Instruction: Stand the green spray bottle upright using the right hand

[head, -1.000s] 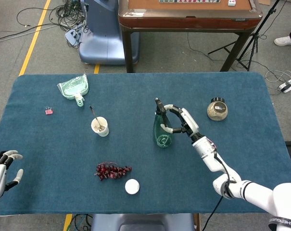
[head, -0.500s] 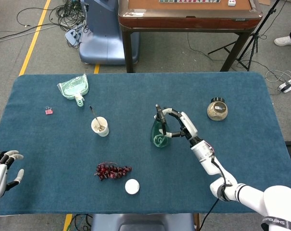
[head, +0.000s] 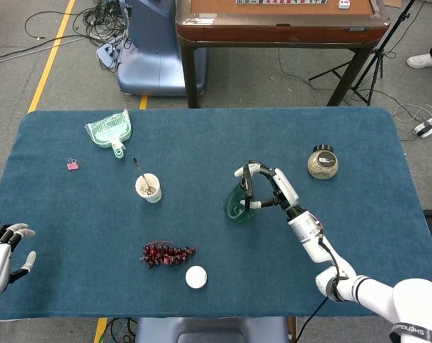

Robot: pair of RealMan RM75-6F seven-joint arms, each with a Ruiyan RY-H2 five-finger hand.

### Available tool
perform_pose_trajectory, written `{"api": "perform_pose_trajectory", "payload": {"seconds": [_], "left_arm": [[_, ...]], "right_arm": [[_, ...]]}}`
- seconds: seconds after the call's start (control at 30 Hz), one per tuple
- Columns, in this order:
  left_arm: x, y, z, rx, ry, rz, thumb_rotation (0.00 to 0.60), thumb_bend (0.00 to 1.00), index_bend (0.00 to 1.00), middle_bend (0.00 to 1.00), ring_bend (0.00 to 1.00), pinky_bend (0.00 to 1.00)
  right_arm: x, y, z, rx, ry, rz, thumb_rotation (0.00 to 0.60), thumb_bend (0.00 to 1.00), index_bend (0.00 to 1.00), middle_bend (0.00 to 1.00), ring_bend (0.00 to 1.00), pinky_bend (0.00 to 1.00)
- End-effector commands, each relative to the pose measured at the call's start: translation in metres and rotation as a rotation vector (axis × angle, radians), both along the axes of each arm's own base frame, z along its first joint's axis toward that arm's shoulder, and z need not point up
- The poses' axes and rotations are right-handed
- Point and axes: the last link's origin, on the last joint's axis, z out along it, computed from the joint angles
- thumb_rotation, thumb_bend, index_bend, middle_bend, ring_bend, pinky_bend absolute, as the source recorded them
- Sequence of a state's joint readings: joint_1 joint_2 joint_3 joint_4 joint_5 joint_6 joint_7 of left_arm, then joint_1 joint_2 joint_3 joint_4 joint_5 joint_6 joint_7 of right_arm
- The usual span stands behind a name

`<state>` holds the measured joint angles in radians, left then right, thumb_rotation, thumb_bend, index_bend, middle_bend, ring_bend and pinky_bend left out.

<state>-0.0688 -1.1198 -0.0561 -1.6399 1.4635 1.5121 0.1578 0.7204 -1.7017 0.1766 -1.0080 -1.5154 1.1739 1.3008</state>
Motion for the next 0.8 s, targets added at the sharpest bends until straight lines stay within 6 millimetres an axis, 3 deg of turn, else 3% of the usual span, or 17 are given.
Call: {"api": "perform_pose_trajectory", "payload": {"seconds": [0.03, 0.27, 0.5, 0.8], "left_arm": [[0.000, 0.000, 0.000, -0.001, 0.001, -0.001, 0.600, 0.38, 0.36, 0.27, 0.21, 0.10], [0.001, 0.000, 0.000, 0.001, 0.001, -0.004, 0.600, 0.38, 0.36, 0.27, 0.21, 0.10], [0.002, 0.000, 0.001, 0.001, 0.003, -0.006, 0.600, 0.38, 0.36, 0.27, 0.21, 0.10], [0.004, 0.003, 0.002, -0.001, 0.010, -0.014, 0.600, 0.38, 0.36, 0.27, 0.21, 0.10]], "right_arm": [[-0.001, 0.000, 0.002, -0.003, 0.001, -0.002, 0.572, 0.00, 0.46, 0.33, 0.20, 0.11], [-0.002, 0.002, 0.006, -0.003, 0.032, 0.017, 0.562, 0.00, 0.35, 0.25, 0.15, 0.10], [-0.004, 0.004, 0.013, 0.003, 0.090, 0.050, 0.558, 0.00, 0.16, 0.12, 0.04, 0.00], [-0.016, 0.011, 0.038, -0.041, 0.301, 0.085, 0.562, 0.00, 0.10, 0.08, 0.00, 0.00]]}}
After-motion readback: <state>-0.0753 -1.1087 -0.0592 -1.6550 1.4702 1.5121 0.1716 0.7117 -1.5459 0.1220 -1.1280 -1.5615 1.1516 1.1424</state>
